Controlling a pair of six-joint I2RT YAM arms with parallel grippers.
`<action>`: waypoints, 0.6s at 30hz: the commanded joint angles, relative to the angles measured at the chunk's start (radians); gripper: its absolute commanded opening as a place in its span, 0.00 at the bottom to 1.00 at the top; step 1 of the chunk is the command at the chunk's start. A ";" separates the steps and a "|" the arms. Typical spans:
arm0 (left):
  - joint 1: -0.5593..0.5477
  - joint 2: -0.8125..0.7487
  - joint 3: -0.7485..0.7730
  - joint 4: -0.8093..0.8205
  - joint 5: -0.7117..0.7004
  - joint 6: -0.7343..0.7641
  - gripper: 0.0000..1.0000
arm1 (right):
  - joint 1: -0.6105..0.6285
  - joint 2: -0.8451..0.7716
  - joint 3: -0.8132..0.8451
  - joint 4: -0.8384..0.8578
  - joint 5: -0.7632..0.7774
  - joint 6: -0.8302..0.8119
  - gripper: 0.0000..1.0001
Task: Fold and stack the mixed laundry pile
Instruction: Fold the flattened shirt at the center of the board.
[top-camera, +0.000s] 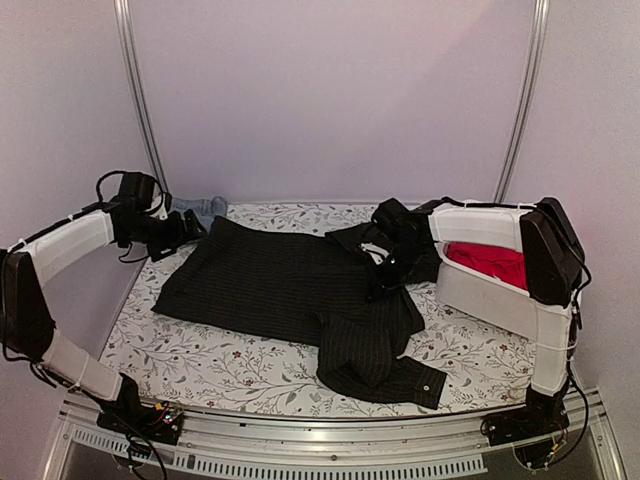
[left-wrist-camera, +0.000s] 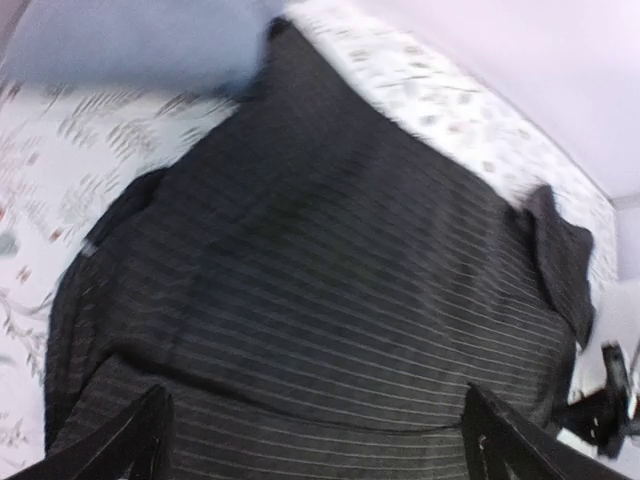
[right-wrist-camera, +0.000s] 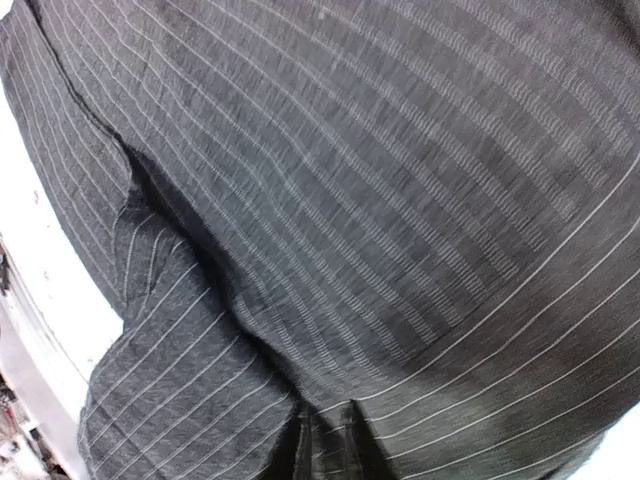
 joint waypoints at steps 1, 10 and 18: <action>-0.229 -0.125 0.023 0.126 0.041 0.162 1.00 | -0.017 0.069 0.050 -0.033 0.057 0.001 0.20; -0.890 0.001 0.123 0.246 0.022 0.381 1.00 | -0.043 -0.120 0.039 0.003 0.016 0.022 0.47; -1.156 0.449 0.480 0.159 0.068 0.628 0.84 | -0.165 -0.317 0.008 0.078 -0.059 0.091 0.57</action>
